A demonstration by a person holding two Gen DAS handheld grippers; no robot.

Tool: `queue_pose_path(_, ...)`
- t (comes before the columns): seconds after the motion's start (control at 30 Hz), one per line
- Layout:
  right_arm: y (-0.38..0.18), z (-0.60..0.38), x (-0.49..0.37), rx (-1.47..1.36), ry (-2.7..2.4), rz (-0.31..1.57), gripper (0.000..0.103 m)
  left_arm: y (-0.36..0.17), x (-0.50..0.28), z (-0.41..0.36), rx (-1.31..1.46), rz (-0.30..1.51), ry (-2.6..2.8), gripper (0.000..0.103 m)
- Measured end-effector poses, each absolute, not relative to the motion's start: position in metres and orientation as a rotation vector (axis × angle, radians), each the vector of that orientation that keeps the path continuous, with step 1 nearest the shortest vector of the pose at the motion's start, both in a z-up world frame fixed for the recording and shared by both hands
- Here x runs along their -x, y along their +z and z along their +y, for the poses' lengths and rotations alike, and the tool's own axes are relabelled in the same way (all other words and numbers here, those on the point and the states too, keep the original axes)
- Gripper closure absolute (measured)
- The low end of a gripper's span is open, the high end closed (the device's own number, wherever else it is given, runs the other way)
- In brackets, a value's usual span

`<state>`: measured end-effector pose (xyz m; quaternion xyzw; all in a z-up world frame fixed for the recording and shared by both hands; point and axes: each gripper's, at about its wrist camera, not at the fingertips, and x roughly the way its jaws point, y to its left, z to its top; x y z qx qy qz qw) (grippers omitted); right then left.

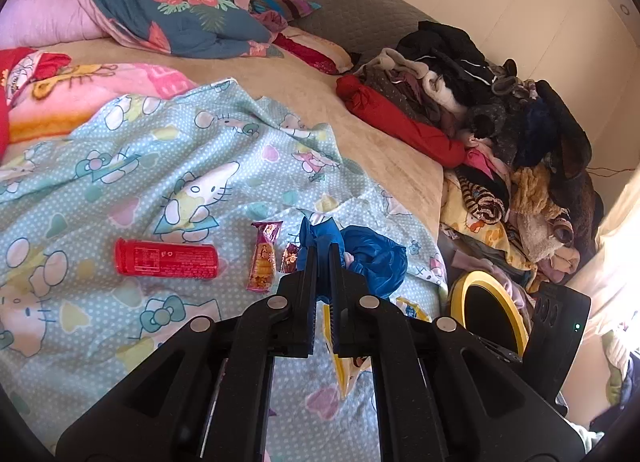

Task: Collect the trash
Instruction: 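Grasp the blue glove with the left tool while the right tool grasps the yellow chip bag, then carry the blue glove with the left tool while the right tool carries the yellow bag over the bin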

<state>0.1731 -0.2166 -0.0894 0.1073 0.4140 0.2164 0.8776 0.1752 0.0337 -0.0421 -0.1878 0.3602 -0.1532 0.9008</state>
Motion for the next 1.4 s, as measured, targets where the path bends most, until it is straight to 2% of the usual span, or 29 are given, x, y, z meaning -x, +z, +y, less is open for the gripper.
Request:
queue_pose_path(0.57, -0.055, -0.224, -0.147, -0.19, 0.436, 0.785, 0.069, -0.015, -0.142, 0.025, 0.356, 0.695, -0.341, 0.101)
queue_pose_path(1.4, -0.022, -0.302, -0.123, -0.3, 0.344, 0.672, 0.069, 0.015, -0.127, -0.028, 0.266, 0.663, -0.366, 0.101)
